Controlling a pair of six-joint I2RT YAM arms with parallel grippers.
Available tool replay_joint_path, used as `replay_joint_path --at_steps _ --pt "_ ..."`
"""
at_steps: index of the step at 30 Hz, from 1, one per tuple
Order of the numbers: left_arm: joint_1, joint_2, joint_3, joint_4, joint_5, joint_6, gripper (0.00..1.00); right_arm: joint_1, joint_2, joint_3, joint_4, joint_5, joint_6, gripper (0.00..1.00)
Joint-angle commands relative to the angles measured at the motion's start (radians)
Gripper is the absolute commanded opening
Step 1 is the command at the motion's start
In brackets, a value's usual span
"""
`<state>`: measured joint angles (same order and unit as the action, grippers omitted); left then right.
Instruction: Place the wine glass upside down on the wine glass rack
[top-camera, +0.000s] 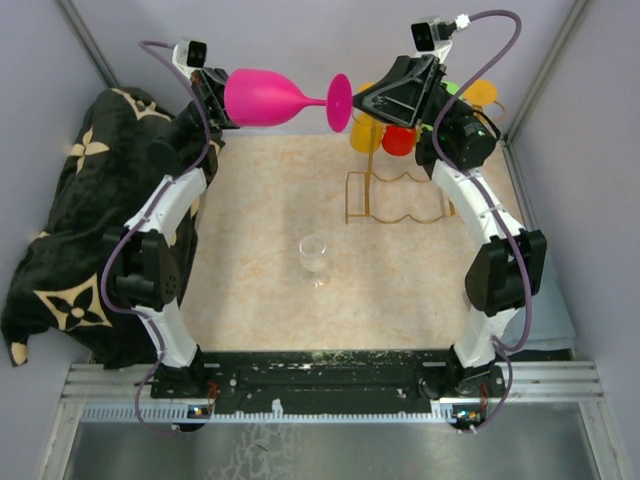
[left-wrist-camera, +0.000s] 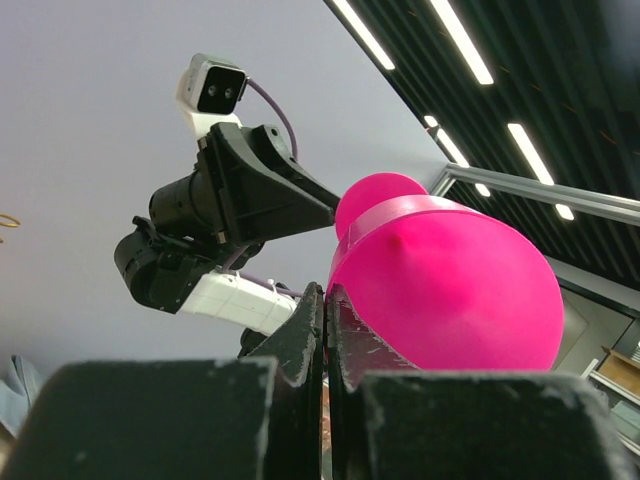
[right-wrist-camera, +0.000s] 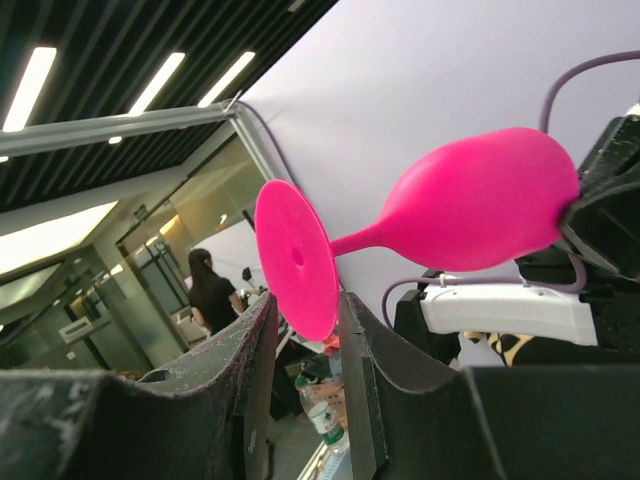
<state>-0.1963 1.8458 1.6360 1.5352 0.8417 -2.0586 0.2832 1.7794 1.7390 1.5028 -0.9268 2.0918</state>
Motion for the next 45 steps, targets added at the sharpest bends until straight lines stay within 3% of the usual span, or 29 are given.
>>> replay_joint_path --at_steps 1,16,23,30,33,37,45 --pt "-0.003 -0.033 0.003 0.255 -0.016 -0.095 0.0 0.032 0.01 0.077 0.115 0.024 0.101 0.32" --pt "-0.011 -0.044 0.025 0.255 -0.03 -0.108 0.0 0.074 0.032 0.141 0.078 0.016 0.086 0.32" --pt "-0.014 -0.047 0.028 0.255 -0.044 -0.117 0.0 0.096 0.033 0.156 0.063 0.01 0.08 0.23" --pt "-0.014 -0.05 0.022 0.255 -0.058 -0.12 0.0 0.11 0.021 0.144 0.051 0.006 0.069 0.0" --pt "-0.014 -0.053 0.018 0.255 -0.055 -0.117 0.0 0.111 0.009 0.131 0.047 0.01 0.058 0.0" --pt "-0.012 -0.06 0.002 0.255 -0.053 -0.105 0.28 0.111 -0.008 0.121 0.043 0.017 0.042 0.0" --pt "0.001 -0.067 -0.032 0.256 -0.049 -0.089 0.48 0.111 -0.015 0.111 0.04 0.028 0.038 0.0"
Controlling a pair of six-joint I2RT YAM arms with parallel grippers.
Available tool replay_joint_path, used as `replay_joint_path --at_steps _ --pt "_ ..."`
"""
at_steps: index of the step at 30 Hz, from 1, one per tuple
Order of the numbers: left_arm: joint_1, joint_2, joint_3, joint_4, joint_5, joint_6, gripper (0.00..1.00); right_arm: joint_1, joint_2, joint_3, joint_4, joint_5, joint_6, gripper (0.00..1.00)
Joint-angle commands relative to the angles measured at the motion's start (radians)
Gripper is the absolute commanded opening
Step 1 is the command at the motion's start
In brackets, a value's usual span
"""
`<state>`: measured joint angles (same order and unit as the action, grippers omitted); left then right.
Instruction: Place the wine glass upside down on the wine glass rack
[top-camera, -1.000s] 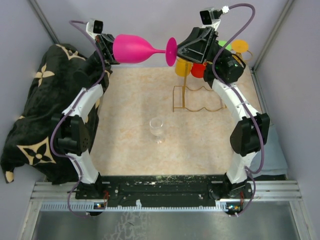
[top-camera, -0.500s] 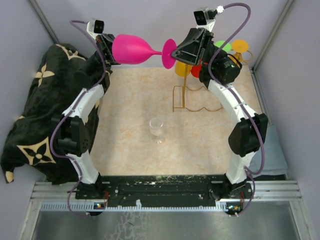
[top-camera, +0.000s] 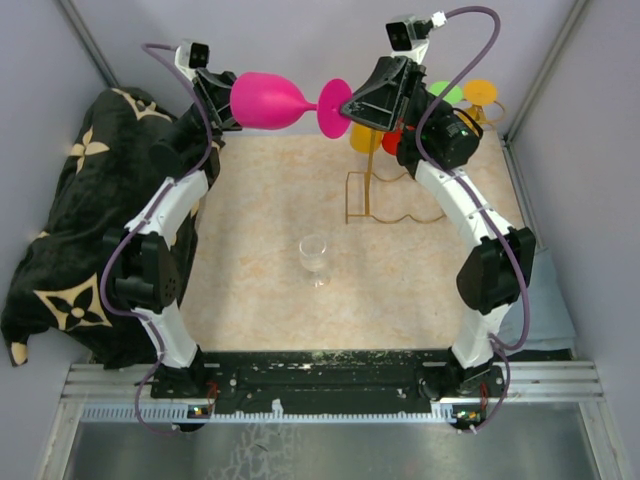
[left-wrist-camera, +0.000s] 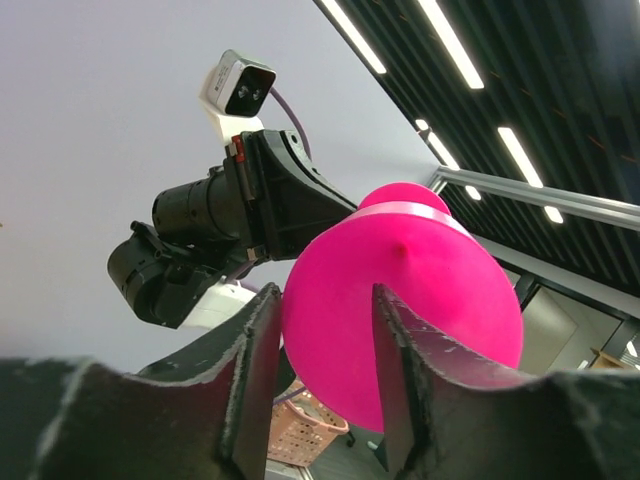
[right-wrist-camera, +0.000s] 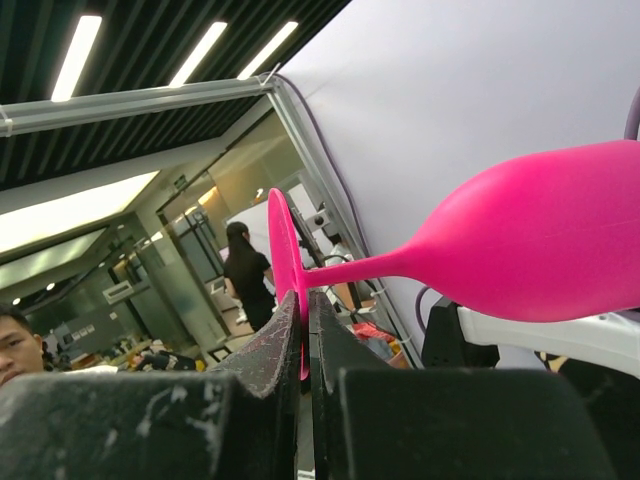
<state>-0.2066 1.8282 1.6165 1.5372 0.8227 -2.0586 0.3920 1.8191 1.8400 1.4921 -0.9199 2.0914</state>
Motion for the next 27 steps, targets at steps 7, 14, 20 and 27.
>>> replay_joint_path --at_steps 7,14,20,27 --pt "0.042 -0.063 -0.06 0.253 -0.025 -0.076 0.55 0.0 -0.052 0.03 0.05 0.024 0.033 0.0" --pt "0.081 -0.059 -0.116 0.253 -0.005 -0.072 0.58 -0.023 -0.068 0.029 0.049 0.028 0.033 0.0" --pt "0.125 -0.07 -0.173 0.253 0.028 -0.066 0.58 -0.121 -0.143 -0.024 -0.024 -0.001 -0.025 0.0" --pt "0.13 -0.09 -0.203 0.253 0.042 -0.054 0.57 -0.288 -0.306 -0.137 -0.316 -0.062 -0.285 0.0"
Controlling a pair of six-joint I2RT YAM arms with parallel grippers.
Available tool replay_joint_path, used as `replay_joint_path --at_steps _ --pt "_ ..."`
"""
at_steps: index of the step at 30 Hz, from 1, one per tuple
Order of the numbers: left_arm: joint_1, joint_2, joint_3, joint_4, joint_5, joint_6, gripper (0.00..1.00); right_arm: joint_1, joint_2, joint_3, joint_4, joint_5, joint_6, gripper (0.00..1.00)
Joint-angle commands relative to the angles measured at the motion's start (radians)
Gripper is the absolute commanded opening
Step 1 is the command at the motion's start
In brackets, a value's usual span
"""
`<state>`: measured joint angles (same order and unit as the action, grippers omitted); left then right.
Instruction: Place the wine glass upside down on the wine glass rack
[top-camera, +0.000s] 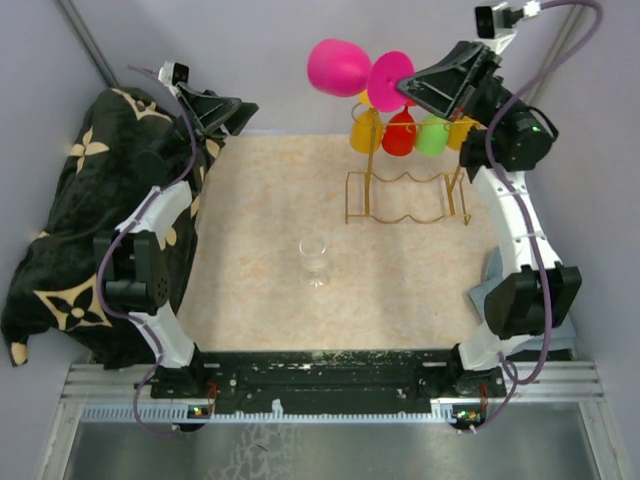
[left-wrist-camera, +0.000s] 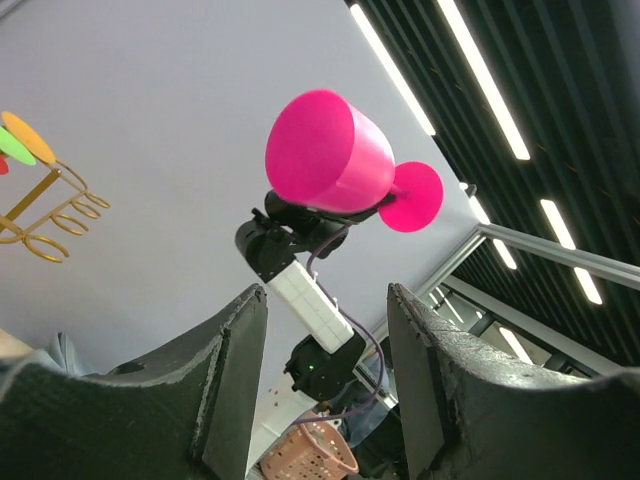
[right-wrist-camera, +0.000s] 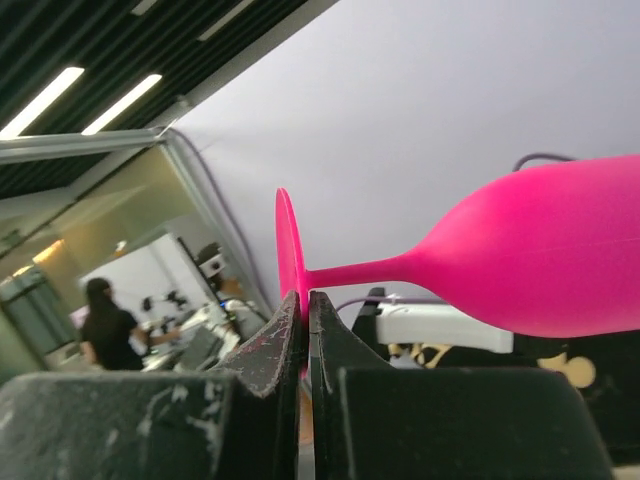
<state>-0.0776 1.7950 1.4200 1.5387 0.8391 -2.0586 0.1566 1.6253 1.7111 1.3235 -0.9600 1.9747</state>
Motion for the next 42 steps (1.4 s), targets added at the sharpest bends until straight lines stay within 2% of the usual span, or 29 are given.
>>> replay_joint_path --at_steps 1,9,16,19,23,29,34,42 --pt "0.001 -0.059 -0.009 0.252 0.025 -0.053 0.57 -0.066 -0.123 -0.014 -0.19 -0.027 -0.203 0.0" --pt "0.001 -0.071 -0.025 0.252 0.033 -0.055 0.55 -0.221 -0.243 -0.116 -0.53 0.022 -0.501 0.0" --pt "0.001 -0.077 -0.036 0.251 0.044 -0.058 0.54 -0.383 -0.236 -0.119 -0.599 0.077 -0.527 0.0" --pt "0.001 -0.08 -0.038 0.251 0.054 -0.058 0.54 -0.426 -0.247 -0.076 -0.758 0.107 -0.654 0.0" --pt "0.0 -0.079 -0.03 0.252 0.059 -0.061 0.54 -0.445 -0.263 0.044 -1.105 0.178 -0.968 0.0" --pt "0.001 -0.056 0.011 0.251 0.054 -0.07 0.54 -0.451 -0.294 0.099 -1.361 0.325 -1.17 0.0" --pt "0.0 -0.033 0.034 0.251 0.055 -0.079 0.53 -0.452 -0.337 0.093 -1.502 0.463 -1.274 0.0" --pt "0.0 -0.012 0.05 0.251 0.053 -0.079 0.53 -0.458 -0.398 0.043 -1.614 0.654 -1.327 0.0"
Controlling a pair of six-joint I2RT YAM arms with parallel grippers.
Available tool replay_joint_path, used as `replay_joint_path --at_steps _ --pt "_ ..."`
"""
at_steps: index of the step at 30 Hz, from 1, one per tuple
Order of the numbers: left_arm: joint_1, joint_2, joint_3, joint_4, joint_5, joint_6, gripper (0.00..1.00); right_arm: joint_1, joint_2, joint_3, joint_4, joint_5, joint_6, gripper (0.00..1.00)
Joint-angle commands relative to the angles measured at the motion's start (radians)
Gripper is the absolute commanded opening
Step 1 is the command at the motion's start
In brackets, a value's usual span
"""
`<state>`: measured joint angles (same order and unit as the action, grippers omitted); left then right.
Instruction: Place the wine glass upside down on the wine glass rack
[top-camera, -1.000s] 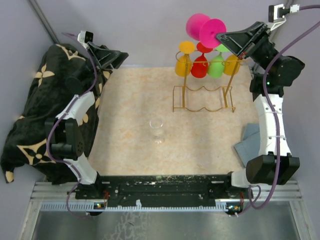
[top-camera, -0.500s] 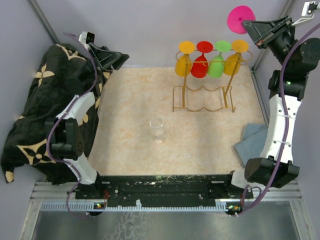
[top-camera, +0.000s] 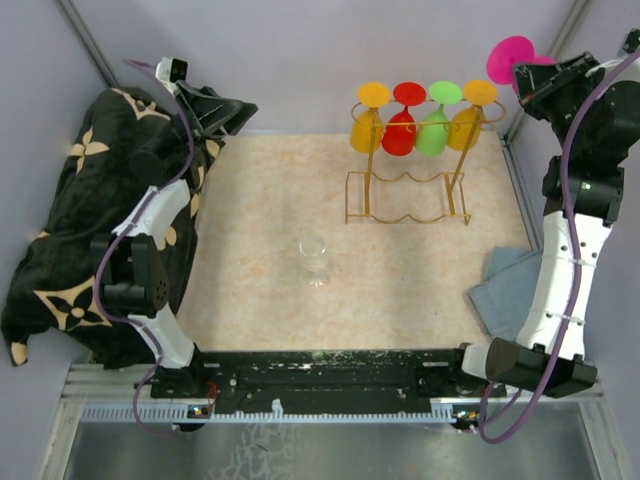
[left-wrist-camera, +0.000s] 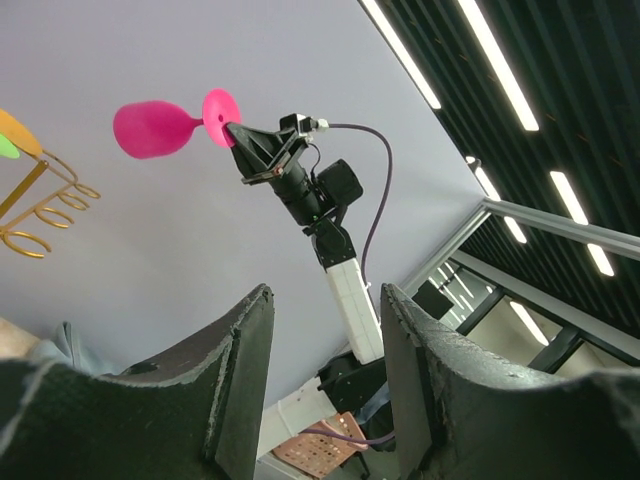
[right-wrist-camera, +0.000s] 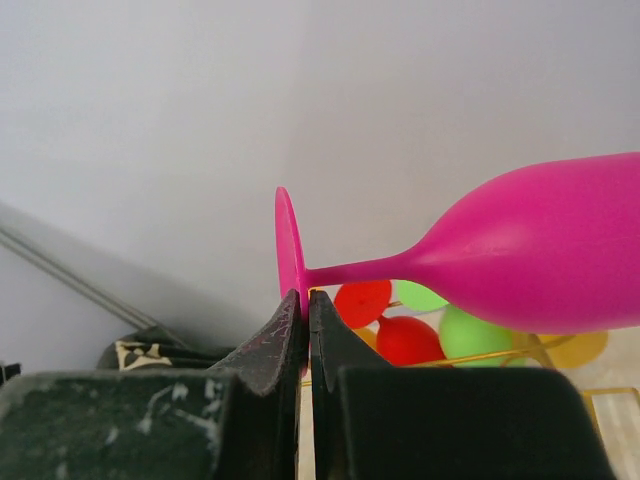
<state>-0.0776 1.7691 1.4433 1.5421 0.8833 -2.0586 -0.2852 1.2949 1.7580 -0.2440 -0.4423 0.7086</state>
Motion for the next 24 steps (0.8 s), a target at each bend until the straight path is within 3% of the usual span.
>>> replay_joint_path --at_steps 1,11,24 --pt "0.0 0.016 0.026 0.248 0.009 -0.08 0.53 -0.018 -0.072 -0.007 -0.063 0.149 -0.06 0.0" --pt "0.001 0.017 0.02 0.249 0.013 -0.075 0.53 -0.062 -0.087 -0.052 -0.225 0.16 0.051 0.0" --pt "0.0 -0.004 -0.02 0.249 0.023 -0.058 0.53 -0.088 -0.079 -0.196 -0.195 -0.028 0.222 0.0"
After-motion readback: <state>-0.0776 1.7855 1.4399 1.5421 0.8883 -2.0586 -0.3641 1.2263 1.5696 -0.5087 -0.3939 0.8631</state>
